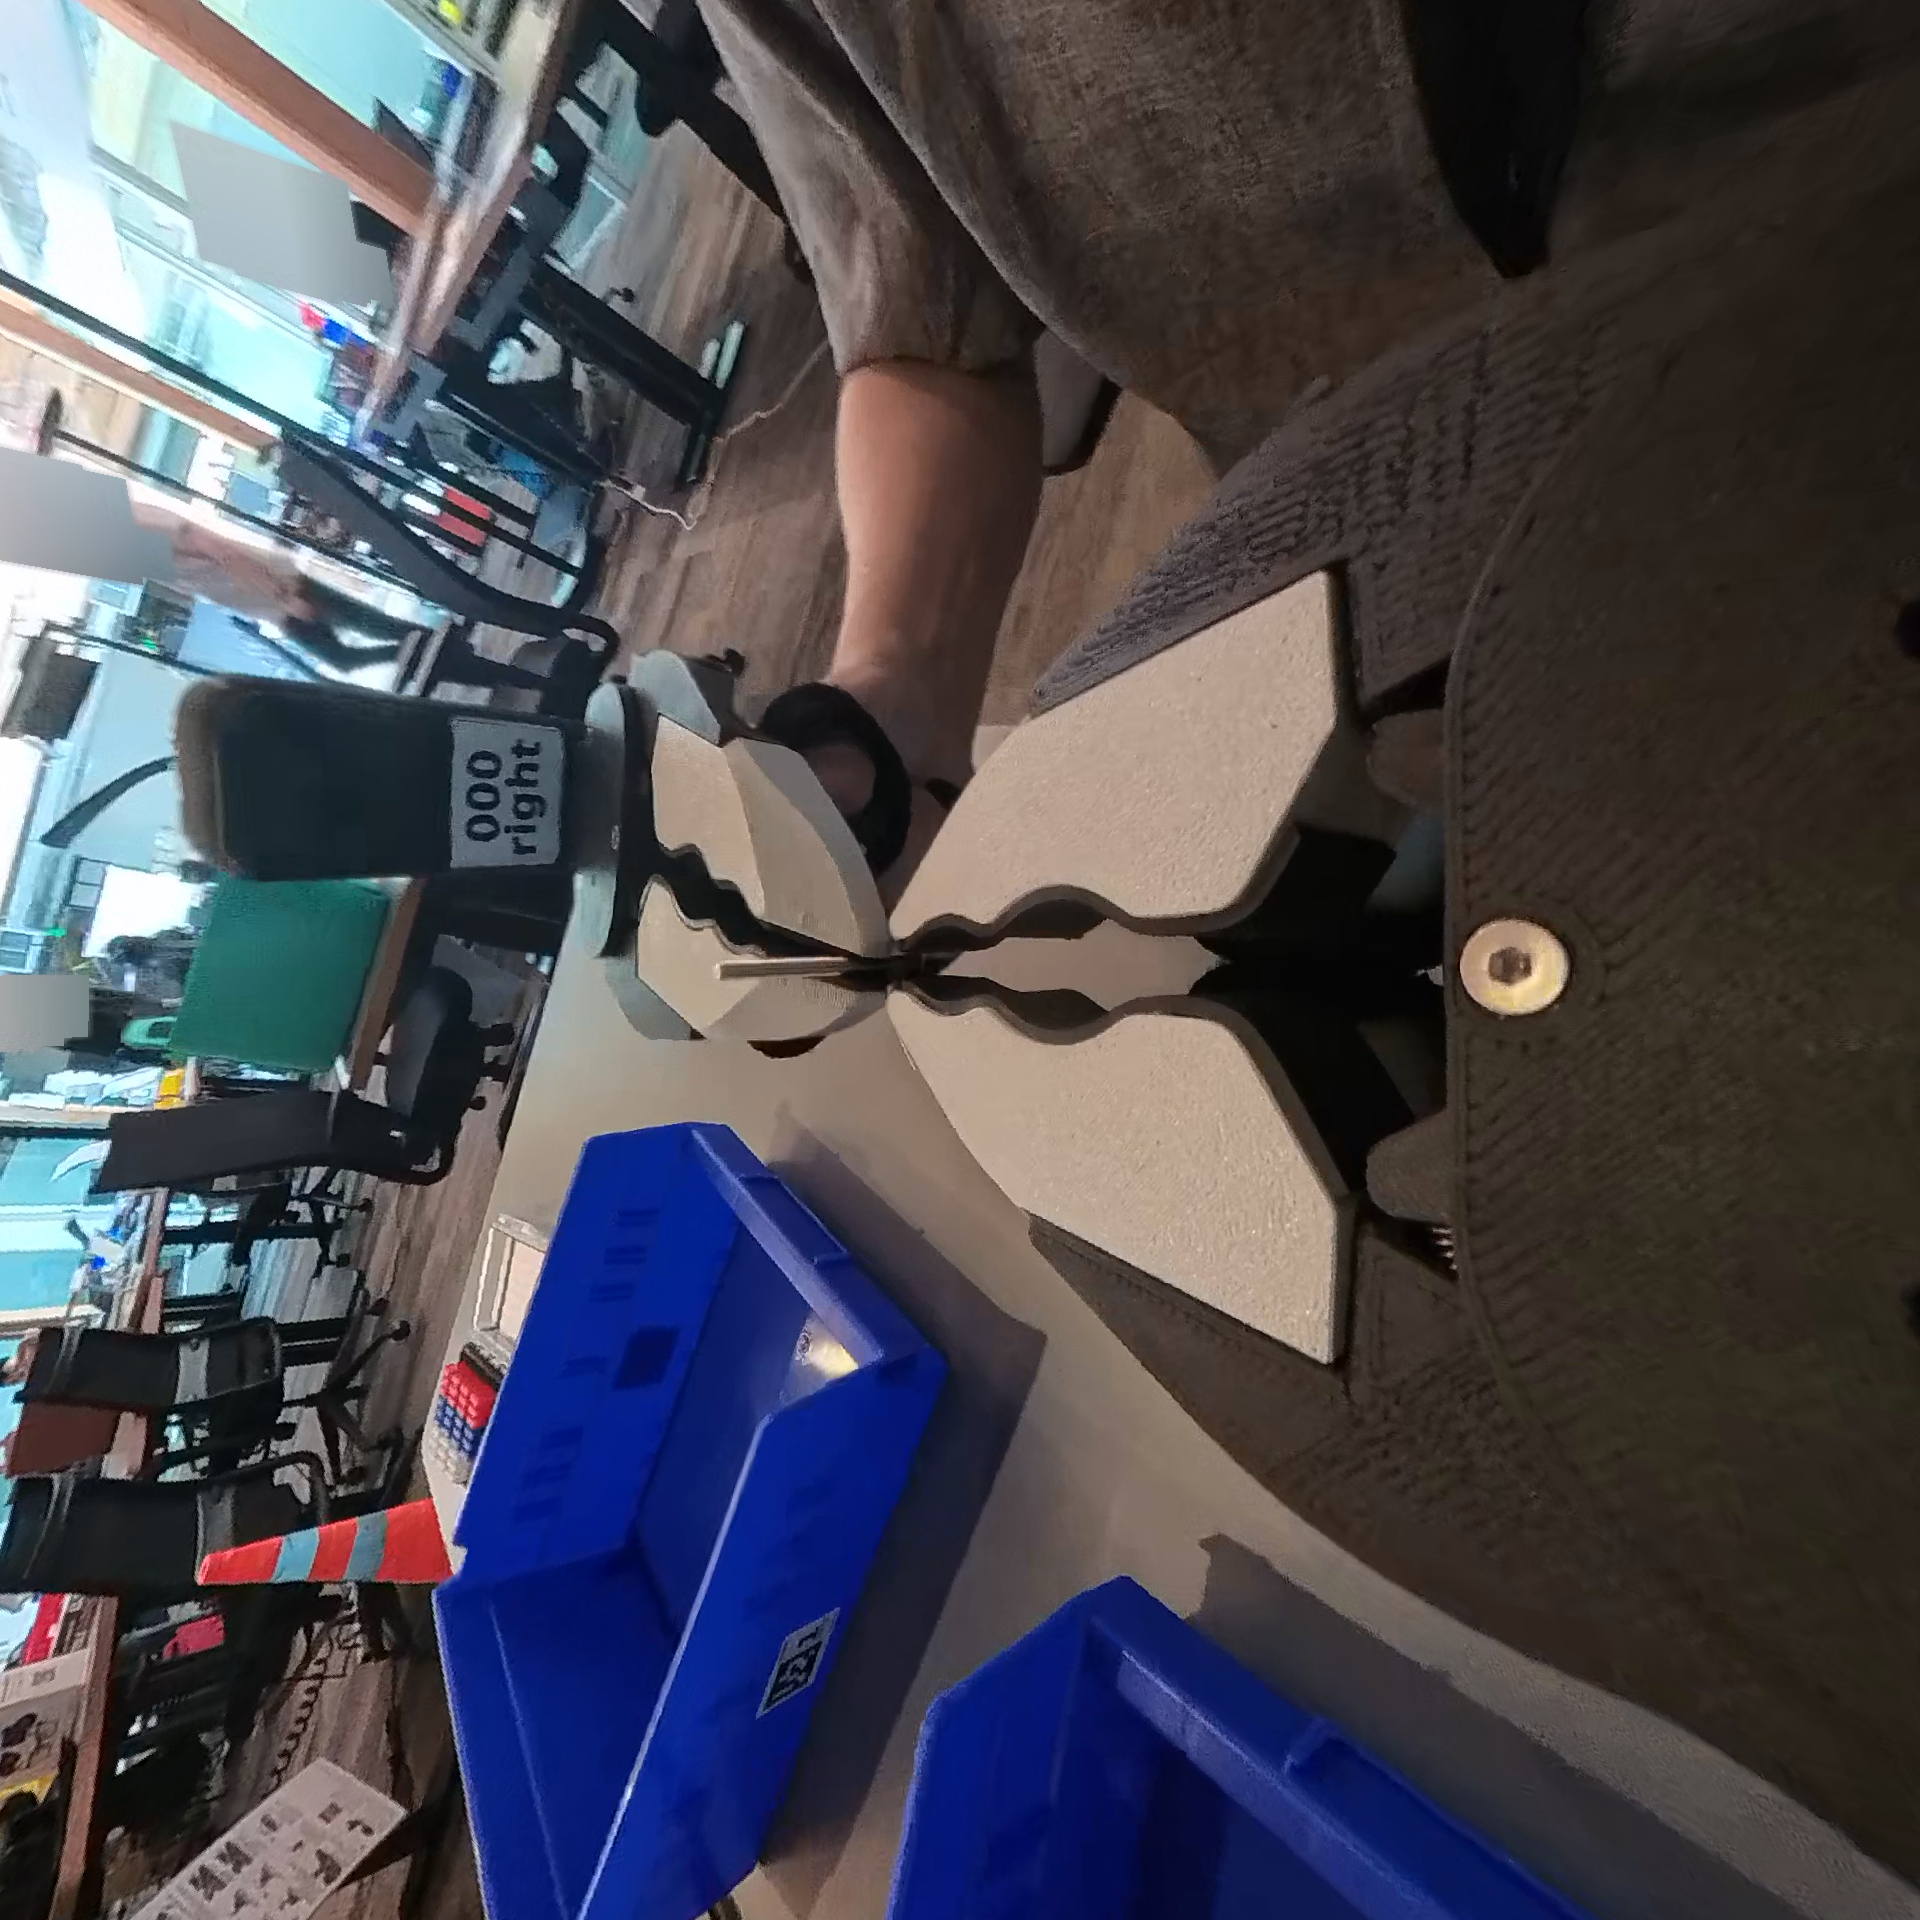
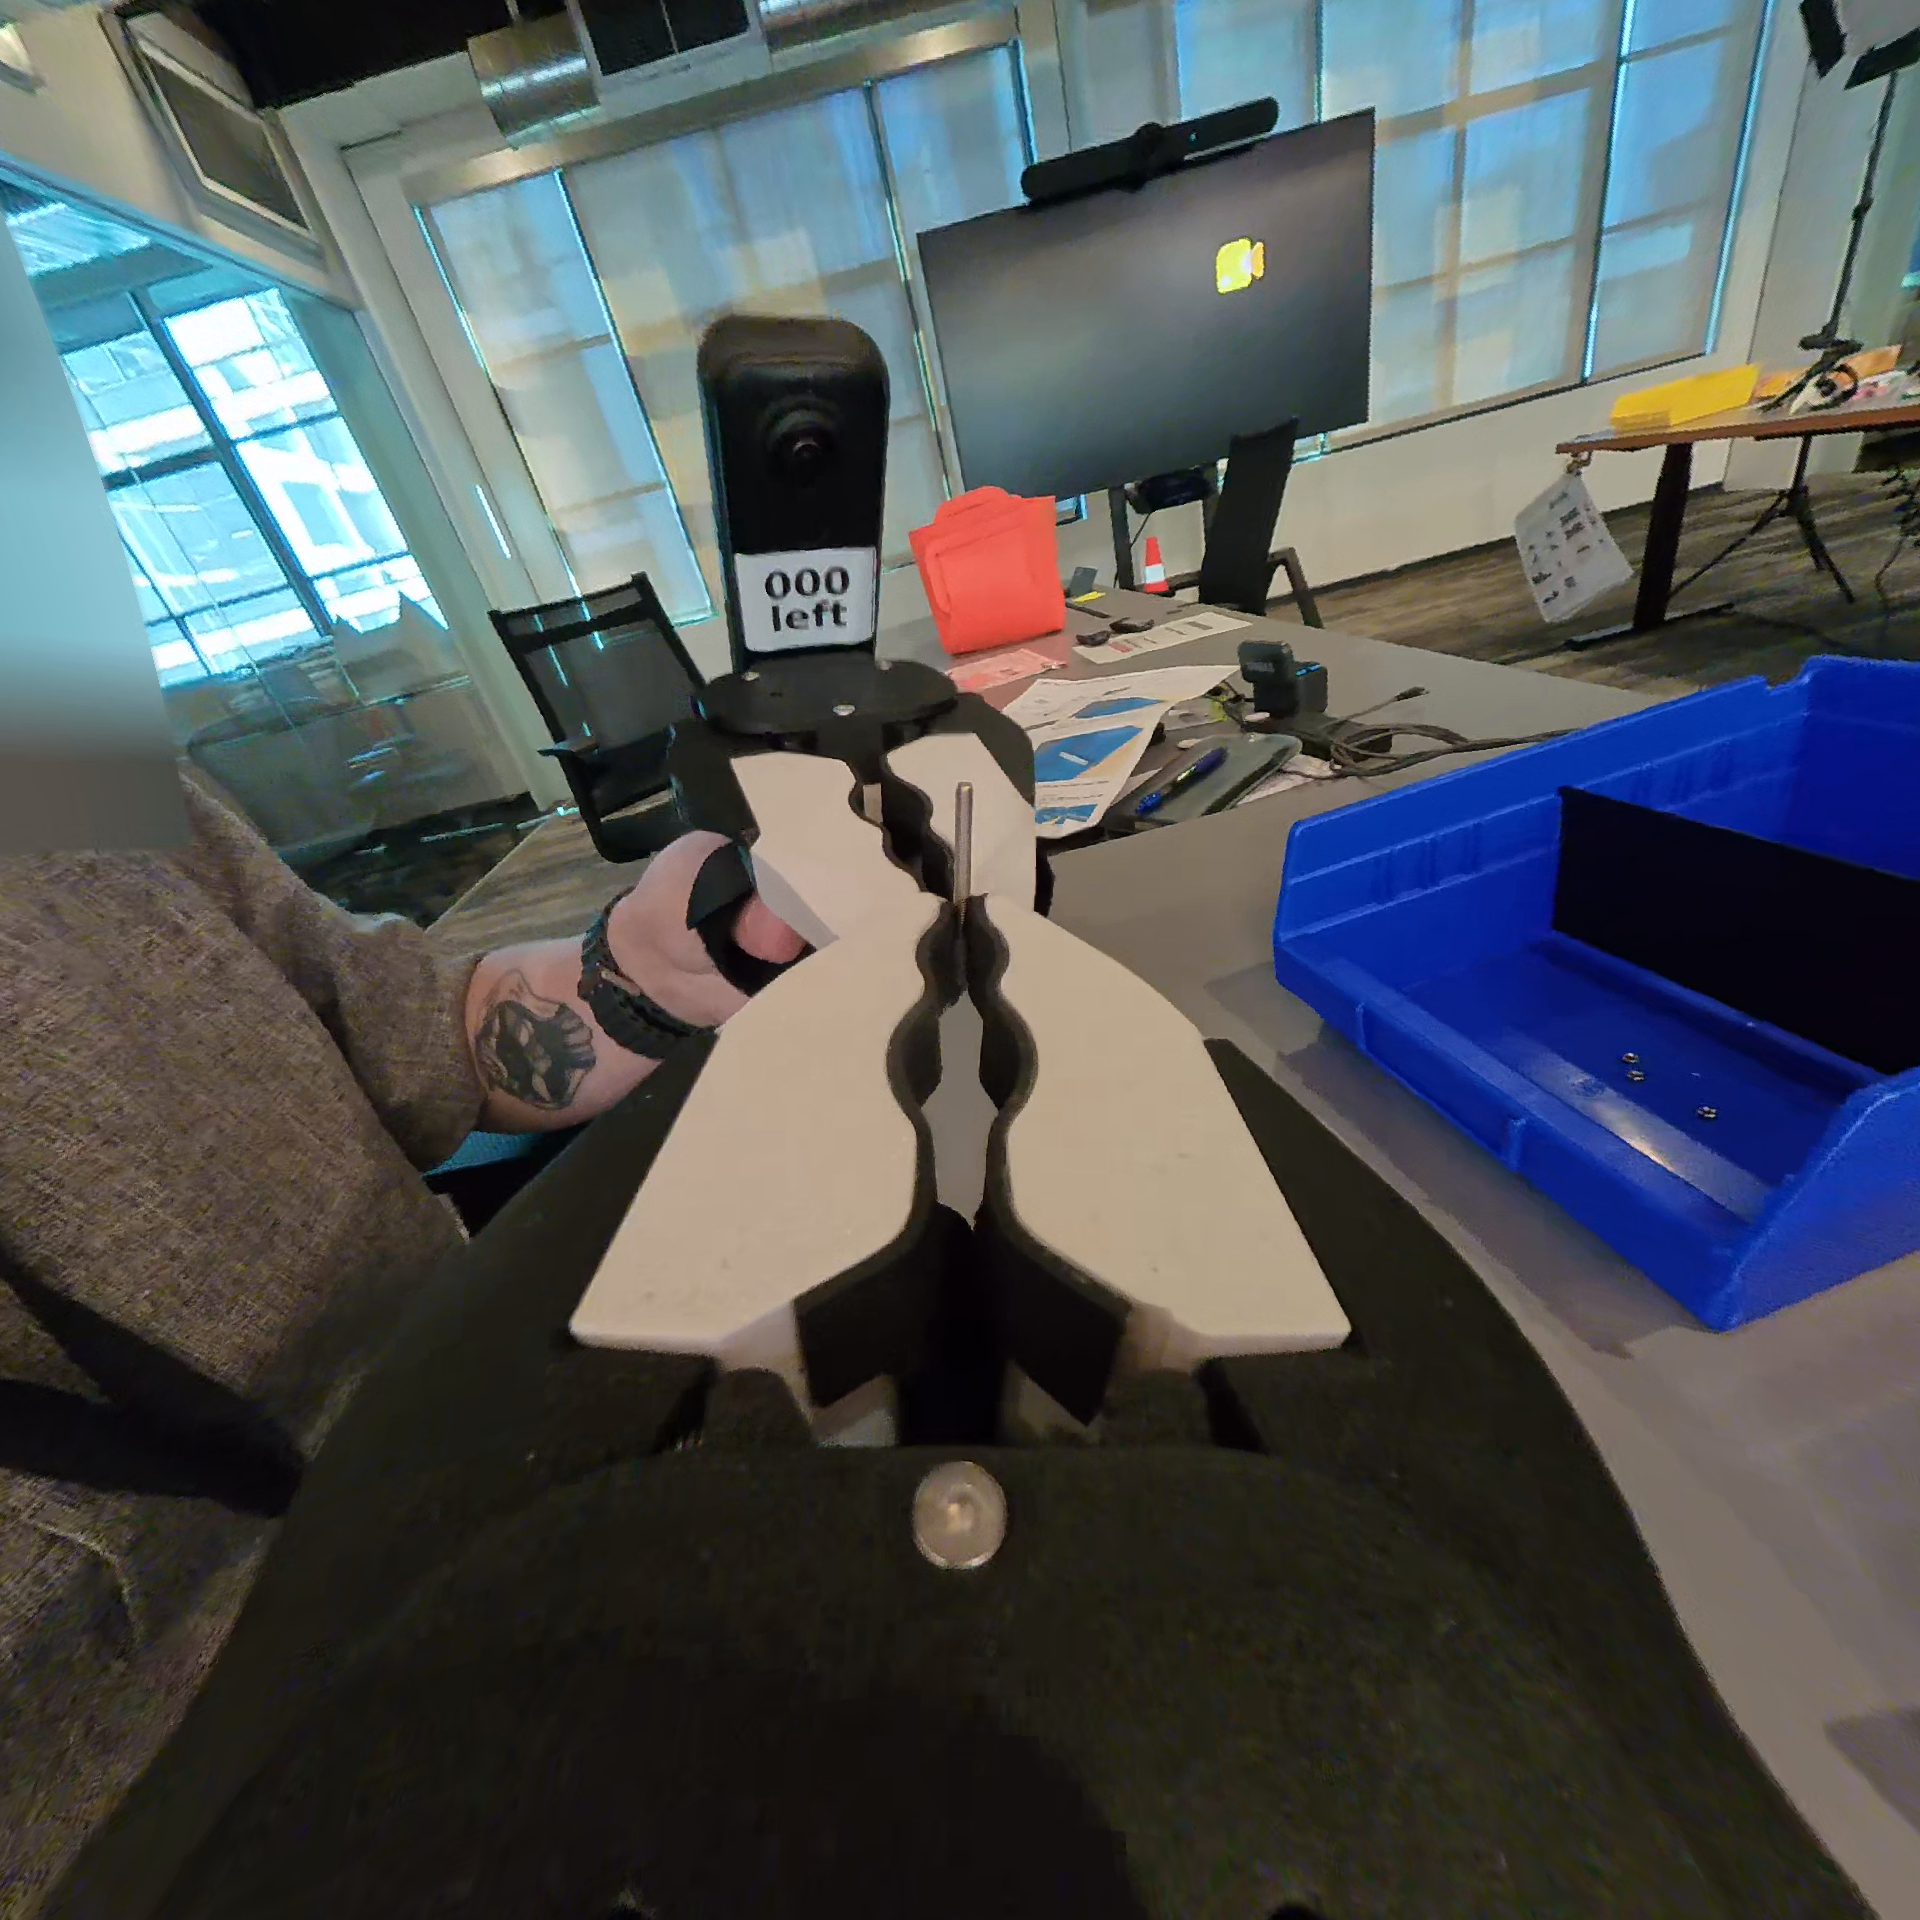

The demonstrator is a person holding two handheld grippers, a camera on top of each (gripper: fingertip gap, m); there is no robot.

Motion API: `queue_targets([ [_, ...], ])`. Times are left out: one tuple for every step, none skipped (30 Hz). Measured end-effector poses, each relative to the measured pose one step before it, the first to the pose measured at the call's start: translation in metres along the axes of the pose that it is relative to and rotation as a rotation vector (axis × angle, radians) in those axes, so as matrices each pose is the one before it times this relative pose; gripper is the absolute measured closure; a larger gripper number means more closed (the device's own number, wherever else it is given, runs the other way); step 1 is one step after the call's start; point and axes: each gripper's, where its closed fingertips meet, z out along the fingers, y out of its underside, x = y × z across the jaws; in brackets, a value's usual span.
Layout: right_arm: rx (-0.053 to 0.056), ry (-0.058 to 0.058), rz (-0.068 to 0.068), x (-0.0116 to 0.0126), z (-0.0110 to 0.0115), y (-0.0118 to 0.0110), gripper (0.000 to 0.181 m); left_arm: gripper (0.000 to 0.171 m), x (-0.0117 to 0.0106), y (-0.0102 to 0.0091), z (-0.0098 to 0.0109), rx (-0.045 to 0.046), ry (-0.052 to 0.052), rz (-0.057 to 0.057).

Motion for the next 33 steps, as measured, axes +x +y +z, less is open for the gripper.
queue_targets([
  [0.0116, 0.0074, 0.0005, 0.00124, -0.00039, -0.00065, 0.180, 0.167, -0.00114, -0.00033, 0.00048, 0.01281, 0.0003, -0.0171],
  [0.0036, 0.0128, -0.0058, 0.00156, -0.00042, 0.00042, 0.180, 0.167, -0.00113, 0.00051, 0.00059, 0.00826, 0.0000, -0.0145],
  [0.0041, 0.0085, -0.0039, 0.00090, -0.00021, 0.00076, 0.180, 0.167, -0.00111, 0.00104, 0.00017, 0.00663, -0.0025, -0.0086],
  [0.0004, 0.0015, 0.0038, 0.00059, -0.00016, 0.00153, 0.180, 0.162, -0.00294, 0.00196, -0.00022, 0.00101, -0.0156, -0.0075],
  [0.0057, 0.0039, 0.0056, 0.00113, -0.00066, 0.00109, 0.179, 0.154, -0.00303, 0.00320, -0.00095, -0.00574, -0.0155, -0.0052],
  [0.0163, 0.0012, 0.0084, 0.00132, -0.00214, -0.00079, 0.179, 0.153, -0.00073, 0.00428, -0.00119, -0.01151, 0.0020, -0.0032],
  [0.0095, 0.0045, 0.0097, 0.00258, -0.00244, -0.00018, 0.179, 0.148, -0.00185, 0.00452, -0.00183, -0.00960, -0.0044, -0.0099],
  [0.0052, 0.0090, 0.0046, 0.00294, -0.00288, 0.00047, 0.179, 0.139, -0.00357, 0.00428, -0.00286, -0.00795, -0.0140, -0.0115],
  [-0.0005, 0.0045, 0.0065, 0.00184, -0.00264, 0.00168, 0.179, 0.134, -0.00507, 0.00436, -0.00446, -0.01064, -0.0195, -0.0035],
  [-0.0077, 0.0091, 0.0063, 0.00152, -0.00267, 0.00313, 0.179, 0.131, -0.00845, 0.00311, -0.00639, -0.00705, -0.0370, 0.0035],
  [-0.0154, 0.0233, -0.0003, 0.00274, -0.00285, 0.00481, 0.179, 0.127, -0.01215, 0.00140, -0.00786, -0.00737, -0.0533, 0.0042],
  [-0.0262, 0.0327, -0.0029, 0.00350, -0.00263, 0.00722, 0.179, 0.126, -0.01408, 0.00040, -0.00865, -0.02220, -0.0544, 0.0081],
  [-0.0241, 0.0372, -0.0062, 0.00361, -0.00221, 0.00769, 0.179, 0.127, -0.01714, -0.00106, -0.00865, -0.03329, -0.0651, 0.0172],
  [-0.0200, 0.0331, -0.0039, 0.00328, -0.00185, 0.00738, 0.179, 0.128, -0.01884, -0.00207, -0.00734, -0.03847, -0.0668, 0.0325],
  [-0.0172, 0.0271, -0.0063, 0.00276, -0.00107, 0.00699, 0.179, 0.131, -0.01769, -0.00081, -0.00412, -0.05291, -0.0463, 0.0460],
  [-0.0148, 0.0107, -0.0040, 0.00068, 0.00031, 0.00657, 0.179, 0.134, -0.01545, 0.00133, -0.00044, -0.07279, -0.0201, 0.0456],
  [-0.0180, 0.0015, -0.0019, -0.00006, 0.00174, 0.00631, 0.179, 0.136, -0.01236, 0.00206, 0.00293, -0.08690, 0.0065, 0.0592],
  [-0.0184, 0.0009, -0.0039, 0.00015, 0.00234, 0.00540, 0.179, 0.139, -0.01207, 0.00208, 0.00542, -0.09385, 0.0114, 0.0837],
  [-0.0094, -0.0059, 0.0038, 0.00001, 0.00216, 0.00360, 0.179, 0.139, -0.01303, 0.00128, 0.00758, -0.08906, 0.0092, 0.0973],
  [-0.0008, -0.0097, 0.0109, 0.00034, 0.00171, 0.00222, 0.179, 0.141, -0.01077, -0.00064, 0.00941, -0.06983, 0.0261, 0.0951],
  [-0.0003, -0.0052, 0.0140, 0.00156, 0.00115, 0.00206, 0.179, 0.142, -0.00930, -0.00330, 0.01053, -0.04007, 0.0363, 0.0709],
  [0.0010, -0.0031, 0.0122, 0.00187, 0.00021, 0.00178, 0.179, 0.144, -0.00700, -0.00239, 0.01132, -0.03983, 0.0460, 0.0540],
  [0.0001, -0.0004, 0.0098, 0.00197, -0.00061, 0.00143, 0.179, 0.144, -0.00539, 0.00076, 0.01225, -0.05760, 0.0481, 0.0592],
  [0.0010, 0.0026, 0.0091, 0.00217, -0.00127, 0.00112, 0.179, 0.144, -0.00617, 0.00308, 0.01235, -0.06675, 0.0355, 0.0639],
  [0.0008, 0.0003, 0.0126, 0.00202, -0.00158, 0.00102, 0.179, 0.143, -0.00775, 0.00522, 0.01223, -0.07338, 0.0220, 0.0598],
  [0.0025, 0.0000, 0.0104, 0.00194, -0.00174, 0.00107, 0.179, 0.142, -0.00742, 0.00599, 0.01178, -0.07132, 0.0204, 0.0522],
  [0.0004, 0.0028, 0.0051, 0.00205, -0.00141, 0.00128, 0.179, 0.142, -0.00518, 0.00366, 0.01119, -0.04834, 0.0279, 0.0413],
  [-0.0020, 0.0030, 0.0049, 0.00209, -0.00120, 0.00123, 0.179, 0.142, -0.00560, 0.00294, 0.01015, -0.03642, 0.0175, 0.0357],
  [0.0042, 0.0003, 0.0054, 0.00165, -0.00120, -0.00005, 0.179, 0.143, -0.00562, 0.00241, 0.00919, -0.02539, 0.0108, 0.0311],
  [0.0063, -0.0011, 0.0060, 0.00152, -0.00117, -0.00069, 0.179, 0.144, -0.00584, 0.00216, 0.00796, -0.02015, 0.0039, 0.0246],
  [0.0080, -0.0019, 0.0039, 0.00117, -0.00108, -0.00111, 0.179, 0.145, -0.00572, 0.00143, 0.00644, -0.01481, 0.0006, 0.0124],
  [0.0056, -0.0001, 0.0027, 0.00144, -0.00096, -0.00092, 0.179, 0.146, -0.00479, 0.00094, 0.00534, -0.01136, 0.0028, 0.0049],
  [0.0055, -0.0034, 0.0036, 0.00127, -0.00064, -0.00064, 0.179, 0.147, -0.00466, 0.00015, 0.00412, -0.00481, -0.0010, 0.0007],
])
